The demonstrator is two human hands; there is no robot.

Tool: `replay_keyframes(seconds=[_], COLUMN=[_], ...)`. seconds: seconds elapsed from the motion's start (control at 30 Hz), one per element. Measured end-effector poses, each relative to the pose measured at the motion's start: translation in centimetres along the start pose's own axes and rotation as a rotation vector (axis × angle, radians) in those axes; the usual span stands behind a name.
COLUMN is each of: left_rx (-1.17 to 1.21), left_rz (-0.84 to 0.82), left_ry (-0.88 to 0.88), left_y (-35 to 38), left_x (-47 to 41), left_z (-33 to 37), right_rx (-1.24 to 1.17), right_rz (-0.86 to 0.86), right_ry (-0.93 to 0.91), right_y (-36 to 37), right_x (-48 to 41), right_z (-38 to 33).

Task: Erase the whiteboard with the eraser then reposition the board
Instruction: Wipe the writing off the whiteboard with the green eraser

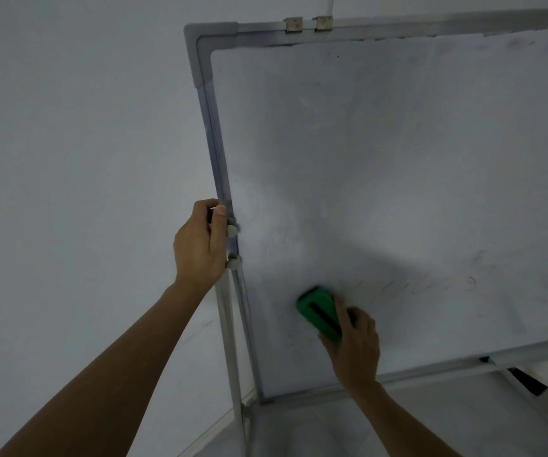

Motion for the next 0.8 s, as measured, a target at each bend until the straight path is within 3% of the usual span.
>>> replay_keyframes(seconds=[0.07, 0.13, 0.23, 0.33, 0.4, 0.6, 0.7, 0.8], left_rx=[0.009, 0.017, 0.02, 0.02, 0.017, 0.019, 0.036, 0.024], left_rz=[-0.006, -0.018, -0.025, -0.019, -0.013, 0.004, -0.012, -0.016], left_ry=[-0.005, -0.009, -0.017, -0.006, -0.005, 0.008, -0.006, -0.015], left_y=[0.1, 0.4, 0.2, -0.1, -0.1, 0.1, 0.1, 0.0], left_x=[0.0, 0.1, 0.0, -0.1, -0.1, 0.1, -0.1, -0.1], left_z=[0.2, 0.3, 0.0, 0.0, 0.1, 0.3, 0.0, -0.2], right_rx=[-0.089, -0.122, -0.036, 0.09, 0.126, -0.062, -0.064, 0.02], right_rz=[0.165, 0.218, 0.089, -0.173, -0.198, 0.18, 0.021, -0.349], right_ry=[-0.033, -0.022, -0.065, -0.051, -0.027, -0.064, -0.059, 0.129], right_y=[-2.2, -2.7, 0.4, 4.2, 4.4, -0.2, 2.7, 6.6], right_x=[-3.1, -4.4, -0.9, 3.9, 4.2, -1.6, -0.1, 5.5], right_z=[-2.6, -4.3, -3.8, -0.8, -0.1, -6.7, -6.5, -1.9])
Point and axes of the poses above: each hand's wrist, its own x-axis away from the middle knuckle, its own y-axis out of the palm, z = x × y, the point moved 6 cm from there along -x, towards the middle knuckle, and after that the axes turned 3 degrees about -x, right-handed, at the moved point
